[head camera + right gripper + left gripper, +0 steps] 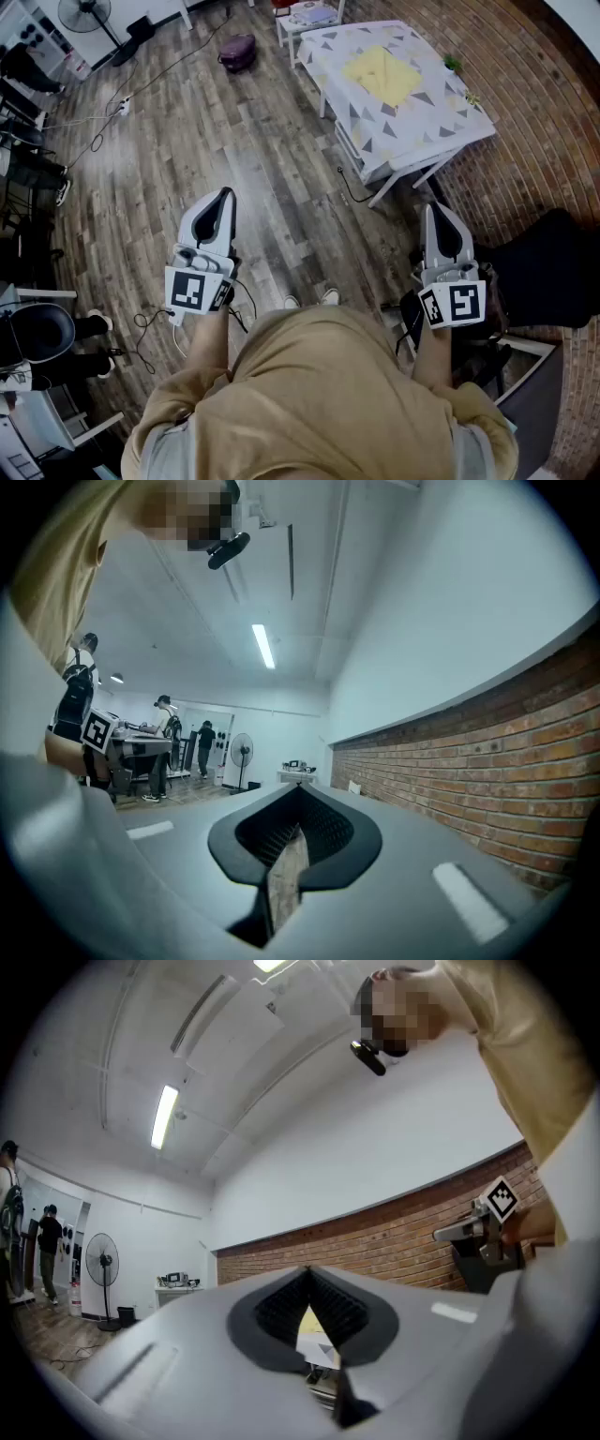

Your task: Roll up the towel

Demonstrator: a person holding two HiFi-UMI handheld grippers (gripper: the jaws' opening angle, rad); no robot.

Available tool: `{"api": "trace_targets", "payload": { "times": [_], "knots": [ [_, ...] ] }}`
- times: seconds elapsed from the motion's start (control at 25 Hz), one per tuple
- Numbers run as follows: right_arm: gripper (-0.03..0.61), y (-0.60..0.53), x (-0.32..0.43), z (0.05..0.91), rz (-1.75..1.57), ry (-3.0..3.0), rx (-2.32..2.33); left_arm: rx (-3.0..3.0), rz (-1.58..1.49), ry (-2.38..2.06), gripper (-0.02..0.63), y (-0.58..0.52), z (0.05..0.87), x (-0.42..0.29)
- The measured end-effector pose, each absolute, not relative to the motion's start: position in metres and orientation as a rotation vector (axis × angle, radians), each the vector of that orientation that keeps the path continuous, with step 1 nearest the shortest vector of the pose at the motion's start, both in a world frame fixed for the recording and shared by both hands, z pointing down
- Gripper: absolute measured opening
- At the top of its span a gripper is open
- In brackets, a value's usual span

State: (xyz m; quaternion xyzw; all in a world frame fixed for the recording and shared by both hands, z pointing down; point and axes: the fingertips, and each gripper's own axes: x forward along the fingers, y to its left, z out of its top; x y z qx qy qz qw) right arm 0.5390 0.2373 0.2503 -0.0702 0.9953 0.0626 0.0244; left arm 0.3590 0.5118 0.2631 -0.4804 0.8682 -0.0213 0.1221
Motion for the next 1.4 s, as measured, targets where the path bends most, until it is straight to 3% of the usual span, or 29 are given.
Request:
{"api": "trace_targets", "payload": {
  "times": [0.8, 0.84, 0.88, 0.92, 0.96, 1.04, 1.12, 1.24, 1.4],
  "knots": [
    [0.031, 0.186, 0.516, 0.277, 0.087, 3.113, -0.050, -1.294, -0.102, 2.569, 0.078, 0.474, 0.265, 0.356],
    [0.069, 0.182, 0.515, 0.279, 0.097, 3.118, -0.048, -1.273, -0.107, 2.574, 0.116, 0.475, 0.265, 0.355],
    [0.117, 0.177, 0.514, 0.281, 0.101, 3.123, -0.049, -1.258, -0.108, 2.579, 0.199, 0.475, 0.266, 0.353],
    [0.156, 0.171, 0.513, 0.282, 0.098, 3.126, -0.054, -1.248, -0.109, 2.585, 0.225, 0.474, 0.267, 0.351],
    [0.244, 0.164, 0.513, 0.284, 0.092, 3.127, -0.065, -1.245, -0.112, 2.594, 0.278, 0.473, 0.269, 0.348],
    [0.357, 0.150, 0.511, 0.286, 0.073, 3.128, -0.093, -1.254, -0.130, 2.620, 0.434, 0.469, 0.276, 0.342],
    [0.428, 0.138, 0.508, 0.290, 0.051, 3.132, -0.104, -1.265, -0.154, 2.656, 0.519, 0.466, 0.284, 0.338],
    [0.445, 0.129, 0.497, 0.297, 0.052, 3.140, -0.076, -1.267, -0.157, 2.712, 0.569, 0.467, 0.294, 0.333],
    [0.449, 0.131, 0.473, 0.305, 0.061, 3.145, -0.024, -1.227, -0.170, 2.775, 0.577, 0.475, 0.307, 0.318]
  ]
}}
